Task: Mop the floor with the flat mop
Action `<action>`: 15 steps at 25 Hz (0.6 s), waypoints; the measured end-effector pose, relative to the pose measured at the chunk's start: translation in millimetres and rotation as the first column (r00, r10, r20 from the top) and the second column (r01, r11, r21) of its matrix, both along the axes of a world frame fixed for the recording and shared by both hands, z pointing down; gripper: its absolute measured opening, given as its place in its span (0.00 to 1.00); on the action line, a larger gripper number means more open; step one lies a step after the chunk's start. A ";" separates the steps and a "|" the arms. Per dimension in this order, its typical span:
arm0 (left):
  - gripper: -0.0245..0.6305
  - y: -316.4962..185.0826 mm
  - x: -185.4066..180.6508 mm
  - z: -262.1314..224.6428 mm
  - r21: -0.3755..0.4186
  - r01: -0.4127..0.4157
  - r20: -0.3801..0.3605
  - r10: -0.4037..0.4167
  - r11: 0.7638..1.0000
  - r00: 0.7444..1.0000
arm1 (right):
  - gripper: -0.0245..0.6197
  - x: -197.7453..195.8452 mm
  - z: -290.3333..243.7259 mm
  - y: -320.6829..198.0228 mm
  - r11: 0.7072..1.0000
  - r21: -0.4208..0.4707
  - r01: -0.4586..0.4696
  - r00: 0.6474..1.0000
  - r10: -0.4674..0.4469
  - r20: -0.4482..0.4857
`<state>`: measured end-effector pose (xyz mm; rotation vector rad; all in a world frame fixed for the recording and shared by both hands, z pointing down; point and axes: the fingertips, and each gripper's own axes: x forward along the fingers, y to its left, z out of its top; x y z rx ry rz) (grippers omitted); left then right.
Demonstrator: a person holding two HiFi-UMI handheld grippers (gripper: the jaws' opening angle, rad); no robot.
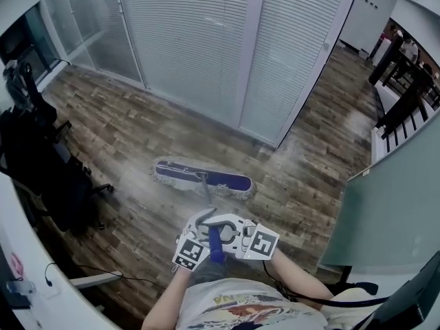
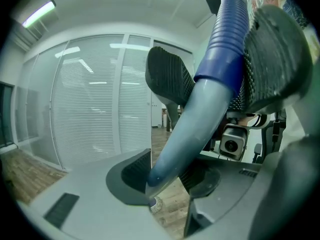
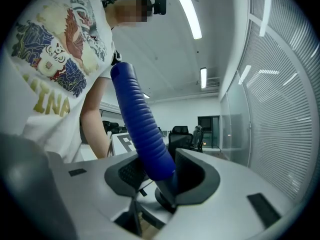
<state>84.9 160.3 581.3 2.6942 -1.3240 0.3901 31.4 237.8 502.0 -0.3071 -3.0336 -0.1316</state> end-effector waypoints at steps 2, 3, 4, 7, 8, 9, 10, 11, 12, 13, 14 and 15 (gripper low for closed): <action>0.24 -25.2 -20.6 -3.2 0.003 0.006 -0.010 -0.006 1.000 1.000 | 0.28 -21.3 -4.2 -24.6 1.000 0.005 0.009 1.000 -0.009 0.008; 0.24 -38.6 -29.6 -4.9 0.005 0.006 -0.014 -0.005 1.000 1.000 | 0.28 -30.6 -5.8 -37.7 1.000 0.009 0.012 1.000 -0.013 0.007; 0.24 -51.0 -38.1 -6.2 0.007 0.004 -0.018 -0.003 1.000 1.000 | 0.28 -39.4 -6.5 -50.1 1.000 0.016 0.016 1.000 -0.016 0.001; 0.24 -81.7 -63.0 -8.6 0.012 -0.004 -0.028 0.005 1.000 1.000 | 0.29 -64.9 -8.2 -81.3 1.000 0.016 0.013 1.000 -0.012 -0.004; 0.24 -91.3 -71.0 -8.7 0.013 -0.005 -0.028 0.006 1.000 1.000 | 0.29 -73.0 -8.5 -91.0 1.000 0.015 0.008 1.000 -0.008 -0.001; 0.24 -100.7 -78.1 -8.1 0.014 -0.005 -0.027 0.005 1.000 1.000 | 0.29 -80.3 -8.0 -100.1 1.000 0.020 0.007 1.000 -0.007 0.001; 0.24 -109.1 -83.9 -6.6 0.015 -0.002 -0.027 0.003 1.000 1.000 | 0.29 -86.3 -6.4 -108.2 1.000 0.028 0.009 1.000 -0.009 0.000; 0.24 -116.0 -88.2 -4.5 0.017 0.002 -0.029 -0.001 1.000 1.000 | 0.29 -90.6 -3.9 -114.6 0.999 0.034 0.012 1.000 -0.012 -0.006; 0.24 -121.6 -91.4 -2.3 0.019 0.006 -0.030 -0.005 1.000 1.000 | 0.29 -93.7 -1.0 -119.9 0.999 0.035 0.014 1.000 -0.014 -0.013; 0.24 -127.0 -94.2 -0.4 0.021 0.009 -0.030 -0.008 1.000 1.000 | 0.29 -96.2 1.2 -125.1 0.999 0.033 0.015 1.000 -0.015 -0.017; 0.24 -133.5 -97.3 0.9 0.023 0.010 -0.028 -0.010 1.000 1.000 | 0.29 -99.1 2.3 -131.3 0.999 0.030 0.015 1.000 -0.015 -0.013; 0.24 -141.3 -100.9 1.8 0.026 0.012 -0.027 -0.011 1.000 1.000 | 0.29 -102.6 2.9 -138.9 0.999 0.033 0.015 1.000 -0.015 -0.008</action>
